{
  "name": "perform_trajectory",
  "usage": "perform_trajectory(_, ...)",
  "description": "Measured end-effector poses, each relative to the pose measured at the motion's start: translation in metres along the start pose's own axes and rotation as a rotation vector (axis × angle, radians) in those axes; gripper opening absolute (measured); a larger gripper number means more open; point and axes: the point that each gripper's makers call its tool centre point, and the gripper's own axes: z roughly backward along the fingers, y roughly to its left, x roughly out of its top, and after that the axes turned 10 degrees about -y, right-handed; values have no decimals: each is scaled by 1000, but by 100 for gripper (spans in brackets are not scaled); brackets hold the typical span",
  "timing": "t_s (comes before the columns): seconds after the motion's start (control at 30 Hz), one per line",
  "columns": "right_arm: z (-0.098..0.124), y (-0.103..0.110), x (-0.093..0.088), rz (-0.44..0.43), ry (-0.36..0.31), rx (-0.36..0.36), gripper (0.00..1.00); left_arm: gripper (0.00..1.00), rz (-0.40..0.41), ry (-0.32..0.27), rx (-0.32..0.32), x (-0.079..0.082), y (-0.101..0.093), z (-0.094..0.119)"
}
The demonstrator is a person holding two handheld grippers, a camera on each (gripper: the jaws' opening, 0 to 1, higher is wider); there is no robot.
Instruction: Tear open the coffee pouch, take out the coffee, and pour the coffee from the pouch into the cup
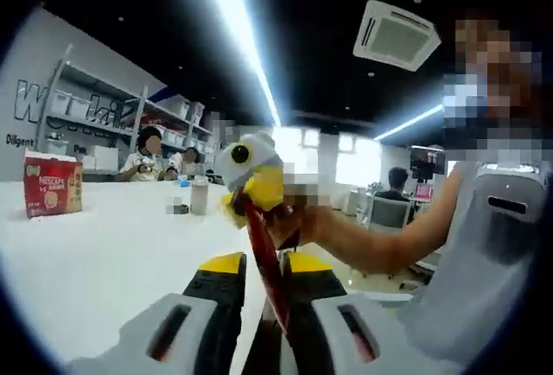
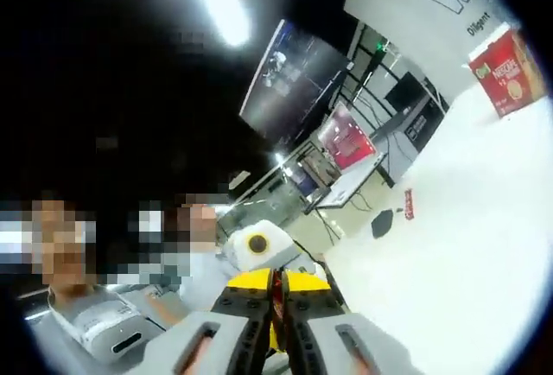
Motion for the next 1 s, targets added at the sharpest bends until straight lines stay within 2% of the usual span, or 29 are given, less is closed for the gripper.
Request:
perform_trajectory(0.13, 1, 2, 6, 37, -31, 1, 4, 19, 49, 4, -16, -22, -8, -2)
perform_trajectory(0.2, 3, 2, 8, 45, -47, 1, 4, 12, 56, 14, -18, -31, -11, -3)
perform_trajectory(0.27, 5, 0, 8, 59, -45, -5, 4, 10, 68, -6, -17, -32, -14, -2)
perform_trajectory(0.3, 6, -2, 9, 74, -47, -2, 5, 9, 116, -3, -17, -33, -16, -2)
perform_trajectory(0.37, 7, 0, 6, 187, -36, 19, 5, 8, 128, 19, 1, -35, -15, -2)
perform_trajectory(0.4, 8, -2, 5, 294, -28, 2, 6, 8, 142, 37, 7, -38, -15, -1)
perform_trajectory(0.47, 12, -1, -2, 376, 4, -7, 10, 8, 159, 32, 13, -37, -17, -1)
perform_trajectory(0.53, 13, -1, -12, 376, 27, -14, 19, 8, 198, 8, 11, -32, -19, -1)
perform_trajectory(0.63, 14, -3, -23, 385, 38, -16, 15, 8, 186, 22, 1, -34, -23, -2)
perform_trajectory(0.73, 14, -3, -25, 371, 13, -10, 13, 8, 178, 53, -14, -40, -29, -4)
perform_trajectory(0.87, 15, -2, -26, 337, 5, 5, 9, 8, 190, 59, -39, -43, -35, -3)
perform_trajectory(0.93, 15, -5, -24, 379, -6, -17, 8, 10, 197, 52, -48, -43, -36, -4)
perform_trajectory(1.0, 15, -7, -17, 445, -31, -40, 7, 12, 178, 17, -18, -39, -30, -7)
